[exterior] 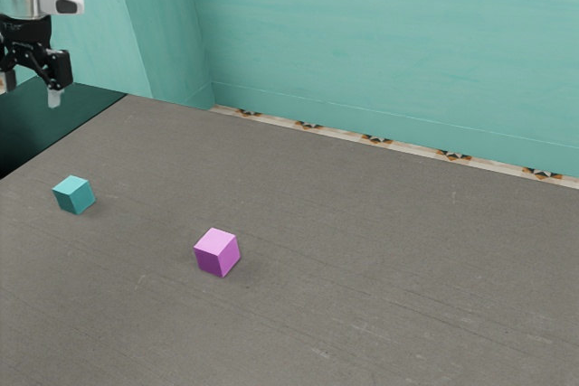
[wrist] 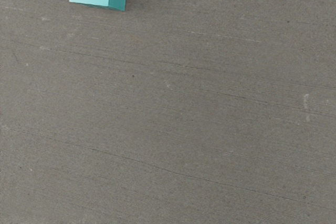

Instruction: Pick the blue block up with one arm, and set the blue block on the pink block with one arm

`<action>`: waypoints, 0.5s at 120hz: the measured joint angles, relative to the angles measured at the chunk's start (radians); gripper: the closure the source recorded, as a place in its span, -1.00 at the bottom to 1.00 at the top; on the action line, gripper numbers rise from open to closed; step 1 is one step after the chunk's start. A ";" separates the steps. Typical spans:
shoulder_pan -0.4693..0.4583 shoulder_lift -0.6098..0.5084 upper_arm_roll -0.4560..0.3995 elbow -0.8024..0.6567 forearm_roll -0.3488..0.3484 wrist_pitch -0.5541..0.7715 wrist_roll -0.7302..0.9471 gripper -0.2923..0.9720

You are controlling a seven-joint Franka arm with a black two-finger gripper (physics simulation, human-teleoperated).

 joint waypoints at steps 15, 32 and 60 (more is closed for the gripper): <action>-0.054 0.029 0.085 -0.049 0.009 0.059 0.002 -0.54; 0.023 0.102 0.165 -0.058 0.003 0.134 0.017 -0.54; 0.118 0.187 0.177 -0.090 -0.017 0.291 0.069 -0.54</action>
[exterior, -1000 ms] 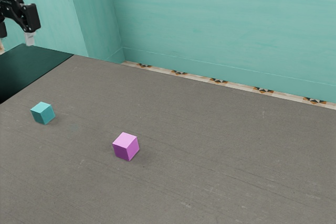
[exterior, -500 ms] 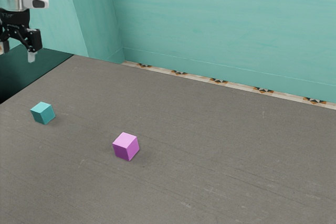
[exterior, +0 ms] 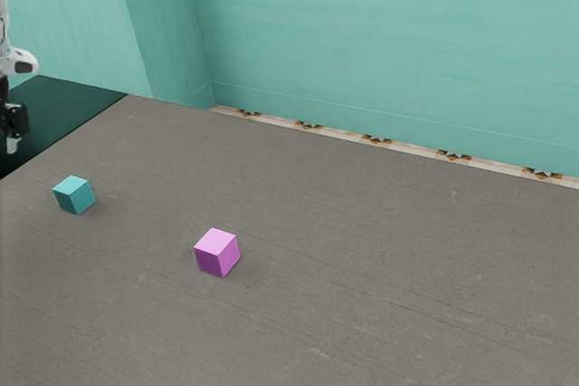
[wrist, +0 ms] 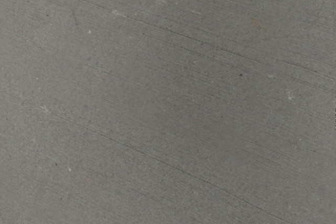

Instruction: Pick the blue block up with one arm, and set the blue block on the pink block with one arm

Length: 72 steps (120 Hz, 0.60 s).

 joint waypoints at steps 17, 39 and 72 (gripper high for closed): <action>0.067 0.095 -0.007 0.005 -0.027 0.091 0.058 -0.54; 0.144 0.212 -0.062 0.078 -0.063 0.167 0.131 -0.54; 0.219 0.346 -0.158 0.141 -0.103 0.231 0.207 -0.54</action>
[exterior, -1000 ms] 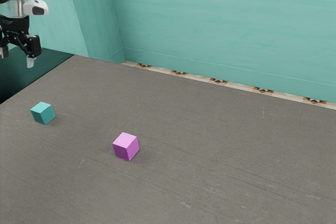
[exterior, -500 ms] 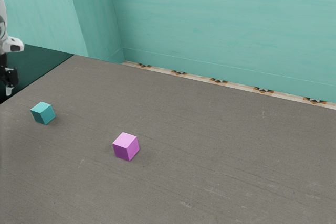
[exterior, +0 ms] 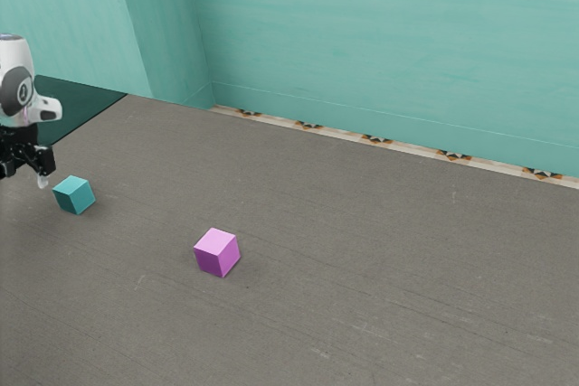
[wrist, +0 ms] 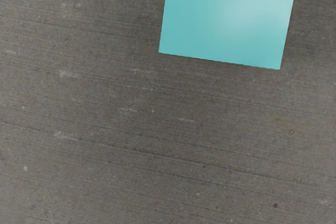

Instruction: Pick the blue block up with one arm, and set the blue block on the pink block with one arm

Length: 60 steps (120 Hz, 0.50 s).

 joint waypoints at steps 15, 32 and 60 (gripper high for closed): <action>0.031 0.053 -0.034 0.048 -0.013 0.022 0.028 -0.54; 0.047 0.112 -0.063 0.090 -0.022 0.037 0.053 -0.54; 0.053 0.191 -0.098 0.167 -0.036 0.054 0.084 -0.54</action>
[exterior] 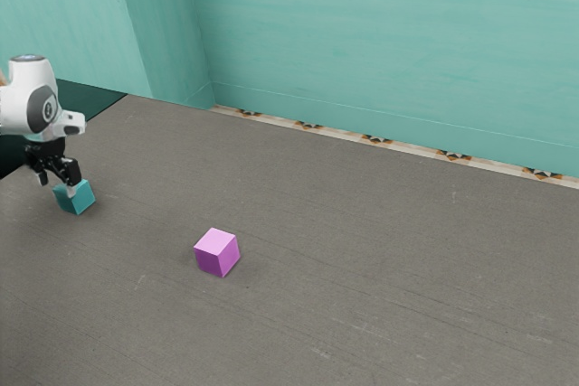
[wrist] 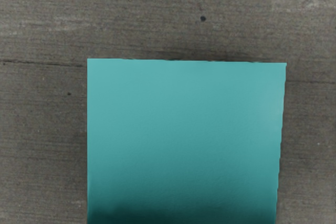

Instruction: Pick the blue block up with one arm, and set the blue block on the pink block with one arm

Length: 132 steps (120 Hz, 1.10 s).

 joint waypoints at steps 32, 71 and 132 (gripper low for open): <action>0.015 0.093 -0.029 0.085 -0.019 0.019 0.024 -0.30; 0.009 0.082 -0.048 0.067 -0.008 0.030 0.037 0.05; -0.184 -0.102 -0.052 -0.058 0.000 -0.033 -0.021 0.18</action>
